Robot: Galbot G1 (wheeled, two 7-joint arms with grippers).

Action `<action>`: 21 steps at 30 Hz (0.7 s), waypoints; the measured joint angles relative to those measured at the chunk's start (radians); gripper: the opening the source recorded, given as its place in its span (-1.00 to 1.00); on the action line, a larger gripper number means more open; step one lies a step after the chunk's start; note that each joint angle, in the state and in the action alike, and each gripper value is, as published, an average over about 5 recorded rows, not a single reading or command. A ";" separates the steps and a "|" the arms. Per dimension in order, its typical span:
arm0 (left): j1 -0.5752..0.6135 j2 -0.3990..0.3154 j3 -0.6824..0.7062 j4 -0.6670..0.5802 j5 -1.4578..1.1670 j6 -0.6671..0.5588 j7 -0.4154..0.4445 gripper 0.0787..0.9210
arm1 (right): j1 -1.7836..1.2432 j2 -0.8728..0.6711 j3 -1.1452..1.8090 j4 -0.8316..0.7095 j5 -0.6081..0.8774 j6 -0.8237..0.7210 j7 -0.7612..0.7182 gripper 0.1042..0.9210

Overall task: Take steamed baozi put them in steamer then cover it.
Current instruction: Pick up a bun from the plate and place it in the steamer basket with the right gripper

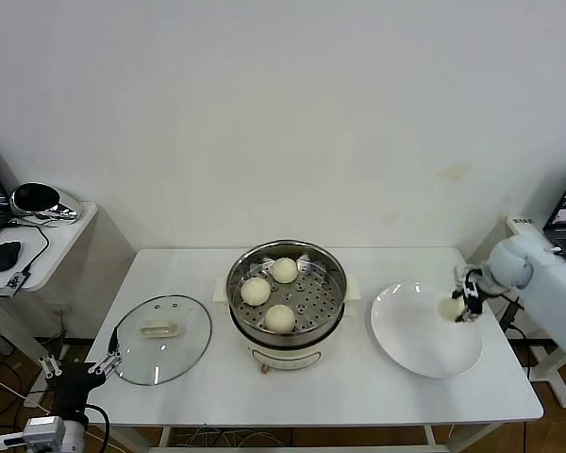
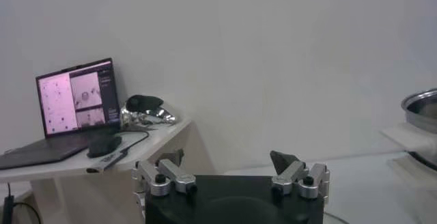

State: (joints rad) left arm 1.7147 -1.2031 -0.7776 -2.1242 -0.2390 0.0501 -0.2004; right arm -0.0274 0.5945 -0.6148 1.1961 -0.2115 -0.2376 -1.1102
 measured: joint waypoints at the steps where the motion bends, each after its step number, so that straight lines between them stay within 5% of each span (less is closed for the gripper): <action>1: -0.001 0.001 0.002 0.001 0.000 0.000 0.000 0.77 | 0.033 -0.010 -0.028 0.022 0.025 -0.009 0.001 0.15; 10: -0.018 0.006 0.023 0.005 0.001 0.002 0.000 0.77 | 0.414 -0.018 -0.356 0.233 0.302 -0.120 0.044 0.17; 21: -0.025 0.003 0.027 0.001 -0.004 0.003 0.000 0.77 | 0.694 0.144 -0.633 0.364 0.658 -0.295 0.167 0.19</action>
State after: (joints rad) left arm 1.6897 -1.2004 -0.7507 -2.1227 -0.2429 0.0533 -0.2000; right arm 0.6670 0.7390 -1.2482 1.5598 0.4461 -0.5328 -0.9435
